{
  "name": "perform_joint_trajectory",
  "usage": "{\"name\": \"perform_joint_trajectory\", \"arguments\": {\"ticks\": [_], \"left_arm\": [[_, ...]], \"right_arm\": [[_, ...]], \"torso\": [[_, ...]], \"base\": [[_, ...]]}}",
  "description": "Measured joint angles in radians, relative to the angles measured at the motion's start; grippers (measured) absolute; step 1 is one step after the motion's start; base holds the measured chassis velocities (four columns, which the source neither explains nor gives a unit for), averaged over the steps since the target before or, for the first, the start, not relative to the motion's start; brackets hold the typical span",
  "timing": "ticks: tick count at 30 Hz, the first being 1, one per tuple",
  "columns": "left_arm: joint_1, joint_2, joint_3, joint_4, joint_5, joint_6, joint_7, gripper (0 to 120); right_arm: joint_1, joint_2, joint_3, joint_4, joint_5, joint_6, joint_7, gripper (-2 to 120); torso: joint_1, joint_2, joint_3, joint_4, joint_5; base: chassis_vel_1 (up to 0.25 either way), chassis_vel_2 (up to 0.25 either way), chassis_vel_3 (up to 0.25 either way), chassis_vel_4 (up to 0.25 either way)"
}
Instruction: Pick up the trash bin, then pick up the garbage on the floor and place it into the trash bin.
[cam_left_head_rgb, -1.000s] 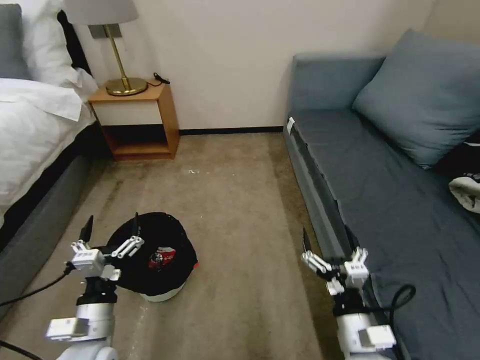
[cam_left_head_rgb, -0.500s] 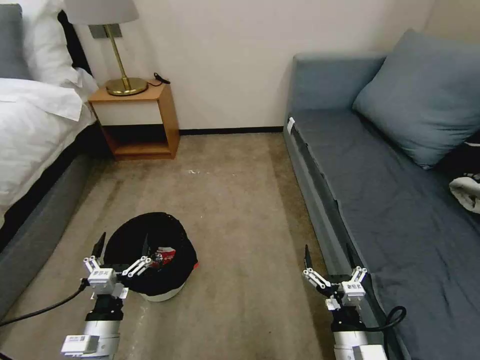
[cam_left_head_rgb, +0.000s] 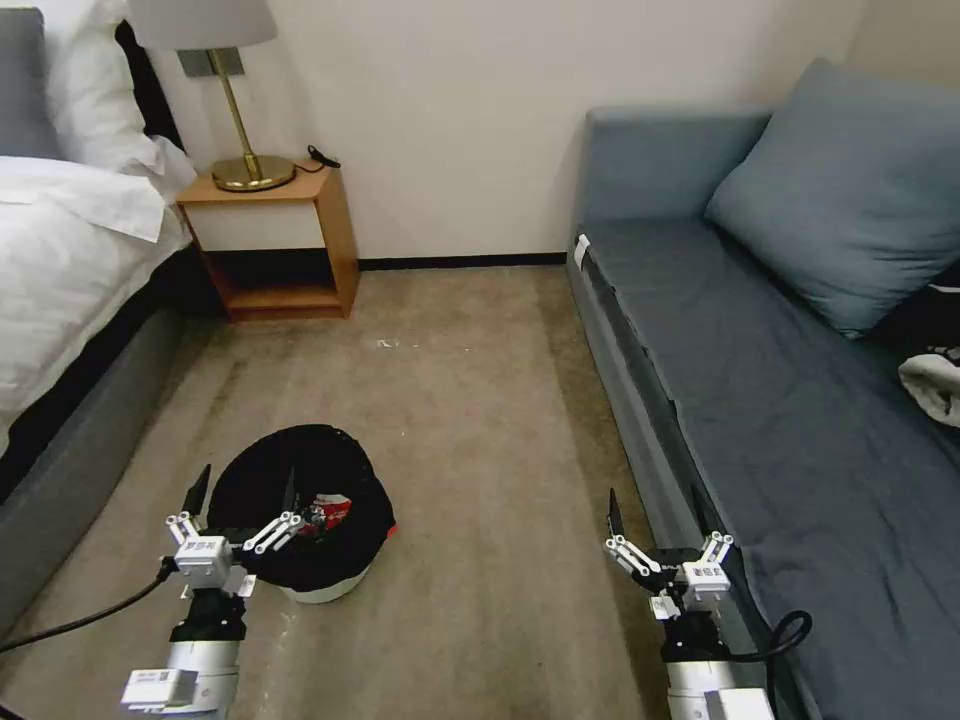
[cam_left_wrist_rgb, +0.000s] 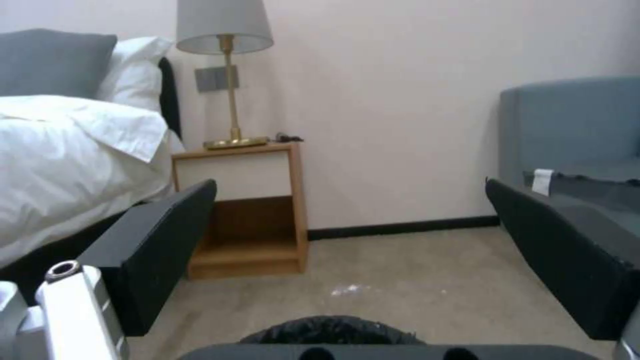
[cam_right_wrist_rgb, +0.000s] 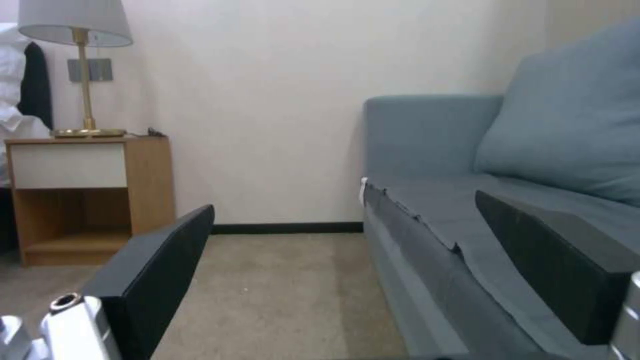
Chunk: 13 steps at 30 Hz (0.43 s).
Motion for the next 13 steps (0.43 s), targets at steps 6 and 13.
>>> {"name": "perform_joint_trajectory", "arguments": {"ticks": [6, 13], "left_arm": [[0.0, 0.0, 0.0, 0.0, -0.001, 0.001, -0.001, 100], [-0.001, 0.0, 0.0, 0.0, -0.001, 0.001, -0.002, 100]], "right_arm": [[0.0, 0.0, 0.0, 0.0, 0.001, -0.001, 0.0, 100], [0.001, -0.001, -0.001, 0.001, 0.001, -0.001, 0.0, 100]], "torso": [[0.0, 0.0, 0.0, 0.0, 0.0], [0.0, 0.0, 0.0, 0.0, 0.0]], "base": [[0.0, 0.0, 0.0, 0.0], [0.0, 0.0, 0.0, 0.0]]}}
